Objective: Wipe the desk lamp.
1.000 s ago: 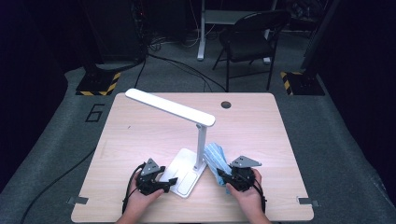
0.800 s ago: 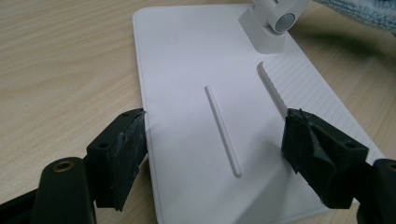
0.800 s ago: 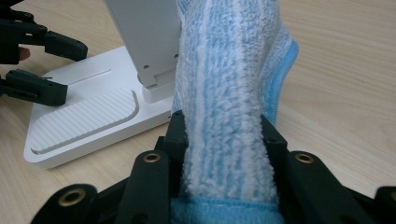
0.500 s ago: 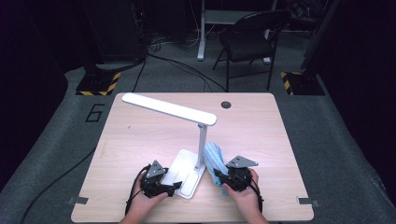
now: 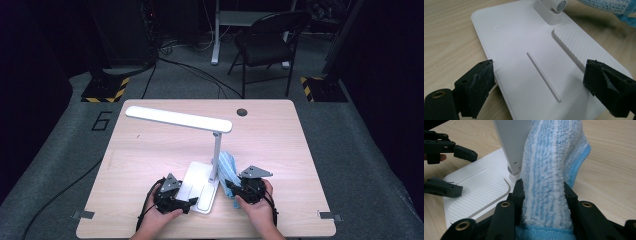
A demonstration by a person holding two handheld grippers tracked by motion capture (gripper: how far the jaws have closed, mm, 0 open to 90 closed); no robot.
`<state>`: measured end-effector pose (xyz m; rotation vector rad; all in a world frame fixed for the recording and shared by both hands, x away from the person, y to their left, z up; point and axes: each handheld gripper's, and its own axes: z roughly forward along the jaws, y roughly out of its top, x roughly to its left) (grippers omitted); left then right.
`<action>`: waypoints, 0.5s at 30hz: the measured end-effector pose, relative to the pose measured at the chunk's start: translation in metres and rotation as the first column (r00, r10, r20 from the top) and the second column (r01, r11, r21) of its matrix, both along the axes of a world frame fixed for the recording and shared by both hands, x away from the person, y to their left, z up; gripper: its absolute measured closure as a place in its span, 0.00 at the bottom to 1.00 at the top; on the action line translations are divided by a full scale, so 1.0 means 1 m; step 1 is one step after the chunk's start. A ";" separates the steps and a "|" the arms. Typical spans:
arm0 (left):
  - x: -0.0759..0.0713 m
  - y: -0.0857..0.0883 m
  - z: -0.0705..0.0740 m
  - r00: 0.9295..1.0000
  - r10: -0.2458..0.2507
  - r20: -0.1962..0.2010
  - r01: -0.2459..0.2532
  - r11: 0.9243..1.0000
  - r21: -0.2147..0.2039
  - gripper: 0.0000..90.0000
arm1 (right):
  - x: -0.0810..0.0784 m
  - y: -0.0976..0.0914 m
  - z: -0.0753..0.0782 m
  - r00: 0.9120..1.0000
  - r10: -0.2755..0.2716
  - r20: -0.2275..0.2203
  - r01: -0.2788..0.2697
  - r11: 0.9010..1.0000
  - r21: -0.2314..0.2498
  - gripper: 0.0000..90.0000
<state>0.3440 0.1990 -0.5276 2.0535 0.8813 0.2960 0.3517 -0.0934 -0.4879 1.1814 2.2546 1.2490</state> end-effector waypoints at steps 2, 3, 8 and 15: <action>-0.001 -0.002 0.000 1.000 -0.001 -0.003 0.001 1.000 -0.002 0.09 | 0.000 0.001 0.000 1.000 -0.007 -0.007 0.007 1.000 0.008 0.72; -0.001 -0.004 0.000 1.000 -0.009 -0.003 0.009 1.000 0.003 0.08 | 0.000 0.002 0.000 1.000 -0.004 -0.004 0.004 1.000 0.008 0.72; -0.003 -0.009 -0.001 1.000 -0.025 -0.002 0.025 1.000 0.018 0.04 | 0.002 0.006 -0.001 1.000 0.002 -0.017 -0.001 1.000 0.015 0.72; -0.004 -0.012 0.000 0.999 -0.045 -0.009 0.045 0.999 0.022 0.04 | 0.006 0.011 -0.003 1.000 0.002 0.001 -0.002 1.000 0.015 0.72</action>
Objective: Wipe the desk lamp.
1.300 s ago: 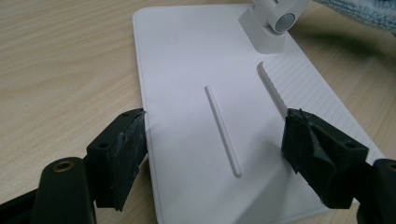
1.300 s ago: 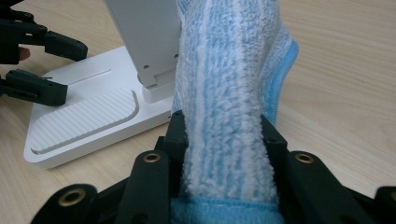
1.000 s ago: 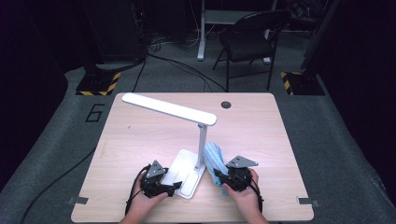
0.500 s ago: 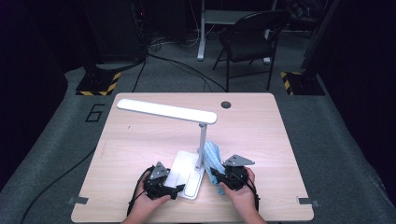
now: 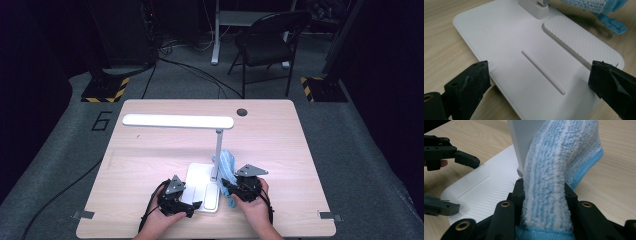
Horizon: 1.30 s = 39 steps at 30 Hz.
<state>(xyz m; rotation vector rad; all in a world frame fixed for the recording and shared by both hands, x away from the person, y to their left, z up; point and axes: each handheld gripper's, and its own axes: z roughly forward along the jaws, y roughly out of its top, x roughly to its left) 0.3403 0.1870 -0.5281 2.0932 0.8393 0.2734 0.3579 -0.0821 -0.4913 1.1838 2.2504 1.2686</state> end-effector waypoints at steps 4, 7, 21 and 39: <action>0.000 0.000 0.000 1.000 0.000 -0.002 0.000 1.000 0.001 0.04 | 0.000 0.001 -0.002 1.000 0.026 -0.011 -0.026 1.000 0.004 0.72; 0.000 0.000 -0.001 1.000 0.007 0.000 -0.007 1.000 -0.003 0.04 | 0.000 0.001 -0.002 0.999 0.040 -0.014 -0.040 0.999 0.008 0.72; 0.001 -0.001 -0.001 1.000 0.014 -0.002 -0.014 1.000 -0.004 0.04 | 0.002 -0.004 0.008 0.979 0.202 0.029 -0.201 0.979 -0.037 0.73; 0.003 0.001 0.000 1.000 0.024 -0.013 -0.024 1.000 -0.011 0.07 | 0.006 0.000 -0.007 0.971 0.240 -0.002 -0.240 0.967 -0.091 0.74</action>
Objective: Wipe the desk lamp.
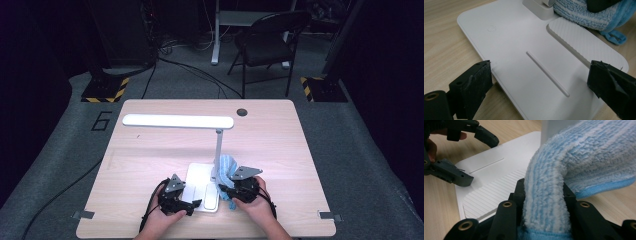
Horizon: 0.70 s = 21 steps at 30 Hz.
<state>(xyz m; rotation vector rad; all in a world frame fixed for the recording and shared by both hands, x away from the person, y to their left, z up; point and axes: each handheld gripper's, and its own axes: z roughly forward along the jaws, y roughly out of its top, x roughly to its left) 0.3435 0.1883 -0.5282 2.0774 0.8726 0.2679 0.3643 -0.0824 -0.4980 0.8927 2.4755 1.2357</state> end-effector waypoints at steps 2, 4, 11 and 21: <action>0.000 0.000 0.000 1.000 0.007 -0.001 -0.007 1.000 -0.006 0.08 | 0.002 -0.001 -0.001 1.000 -0.017 -0.008 0.017 1.000 0.012 0.74; 0.000 0.000 0.000 1.000 0.006 -0.002 -0.006 1.000 -0.005 0.08 | 0.003 -0.001 -0.001 1.000 -0.011 -0.007 0.011 1.000 0.018 0.74; 0.000 0.000 0.000 1.000 0.005 -0.001 -0.005 1.000 -0.005 0.08 | 0.001 0.001 0.007 1.000 0.001 0.001 -0.001 1.000 0.016 0.74; 0.000 0.000 -0.001 1.000 0.012 0.009 -0.012 1.000 -0.008 0.08 | -0.001 -0.001 0.020 1.000 0.009 0.023 -0.010 0.999 0.040 0.74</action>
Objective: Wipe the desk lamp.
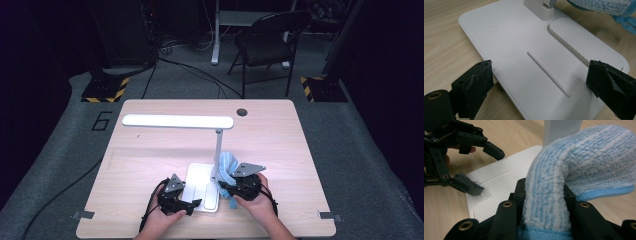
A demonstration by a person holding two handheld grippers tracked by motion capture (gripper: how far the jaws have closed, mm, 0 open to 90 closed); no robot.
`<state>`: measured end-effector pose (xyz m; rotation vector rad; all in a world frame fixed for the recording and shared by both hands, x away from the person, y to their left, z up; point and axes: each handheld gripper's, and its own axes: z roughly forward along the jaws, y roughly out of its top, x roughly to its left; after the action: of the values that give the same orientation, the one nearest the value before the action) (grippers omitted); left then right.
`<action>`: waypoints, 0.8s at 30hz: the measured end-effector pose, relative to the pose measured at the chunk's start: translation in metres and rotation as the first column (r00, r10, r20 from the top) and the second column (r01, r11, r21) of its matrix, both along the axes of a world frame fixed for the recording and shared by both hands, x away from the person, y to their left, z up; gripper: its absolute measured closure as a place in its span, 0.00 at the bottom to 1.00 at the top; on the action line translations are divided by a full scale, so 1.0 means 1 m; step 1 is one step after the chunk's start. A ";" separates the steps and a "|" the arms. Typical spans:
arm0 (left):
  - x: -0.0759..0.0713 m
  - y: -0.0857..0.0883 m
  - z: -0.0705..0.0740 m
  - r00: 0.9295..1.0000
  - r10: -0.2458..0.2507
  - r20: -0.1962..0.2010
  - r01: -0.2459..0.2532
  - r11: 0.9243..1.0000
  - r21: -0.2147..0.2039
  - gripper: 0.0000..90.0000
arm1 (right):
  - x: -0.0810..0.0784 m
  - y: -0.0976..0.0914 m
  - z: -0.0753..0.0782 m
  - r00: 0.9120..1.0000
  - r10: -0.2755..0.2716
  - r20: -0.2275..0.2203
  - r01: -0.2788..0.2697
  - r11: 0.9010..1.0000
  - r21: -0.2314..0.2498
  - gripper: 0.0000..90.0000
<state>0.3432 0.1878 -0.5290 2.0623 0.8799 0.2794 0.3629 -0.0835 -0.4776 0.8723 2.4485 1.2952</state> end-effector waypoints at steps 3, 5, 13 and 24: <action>0.000 0.000 0.000 1.000 0.000 0.000 0.000 1.000 0.000 0.08 | 0.000 -0.001 0.007 1.000 0.009 0.017 -0.009 1.000 0.007 0.74; 0.000 0.000 0.000 1.000 0.000 0.001 0.000 1.000 0.000 0.08 | -0.001 -0.002 0.011 0.999 0.016 0.030 -0.016 1.000 0.005 0.74; 0.000 0.000 0.000 1.000 0.000 0.002 0.000 1.000 0.000 0.08 | -0.002 -0.004 0.026 0.999 0.024 0.048 -0.024 1.000 0.009 0.74; 0.000 0.000 0.000 1.000 -0.004 0.004 0.004 1.000 0.002 0.08 | -0.002 -0.007 0.050 0.996 0.037 0.087 -0.038 0.999 0.004 0.74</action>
<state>0.3433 0.1877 -0.5290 2.0646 0.8731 0.2830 0.3605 -0.0902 -0.4275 0.7588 2.4062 1.3251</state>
